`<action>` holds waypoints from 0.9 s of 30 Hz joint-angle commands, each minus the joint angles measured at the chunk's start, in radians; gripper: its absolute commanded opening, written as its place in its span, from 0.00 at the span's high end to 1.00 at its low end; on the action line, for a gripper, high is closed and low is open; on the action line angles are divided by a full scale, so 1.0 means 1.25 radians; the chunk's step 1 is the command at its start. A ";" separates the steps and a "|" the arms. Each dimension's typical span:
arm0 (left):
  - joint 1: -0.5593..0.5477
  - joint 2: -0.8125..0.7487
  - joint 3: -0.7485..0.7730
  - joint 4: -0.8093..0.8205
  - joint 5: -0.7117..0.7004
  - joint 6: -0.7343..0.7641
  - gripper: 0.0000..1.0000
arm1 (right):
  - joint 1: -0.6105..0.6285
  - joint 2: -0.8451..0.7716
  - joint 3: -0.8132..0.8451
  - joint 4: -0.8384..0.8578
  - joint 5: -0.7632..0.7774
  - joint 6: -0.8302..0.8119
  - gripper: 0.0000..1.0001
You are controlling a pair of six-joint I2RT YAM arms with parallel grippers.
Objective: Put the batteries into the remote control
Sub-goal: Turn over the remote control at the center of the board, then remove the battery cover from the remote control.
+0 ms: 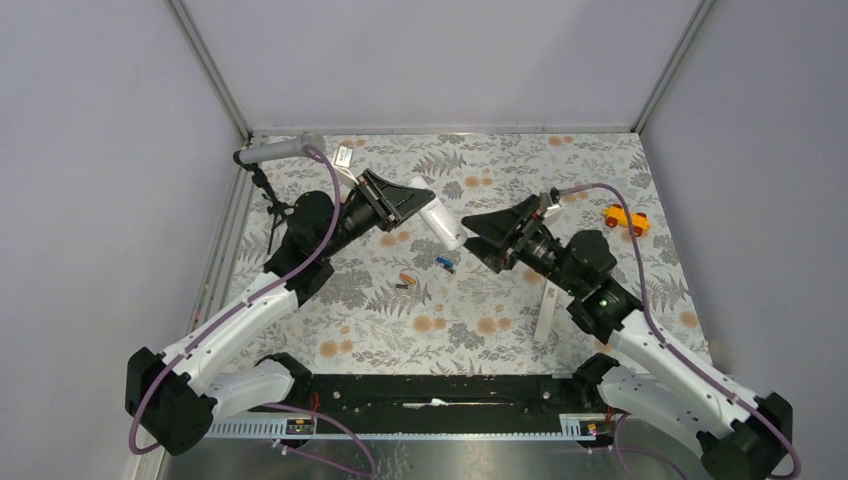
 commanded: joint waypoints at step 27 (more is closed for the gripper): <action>0.002 -0.038 0.051 -0.015 -0.066 0.205 1.00 | -0.003 0.012 -0.019 0.098 -0.044 0.024 0.69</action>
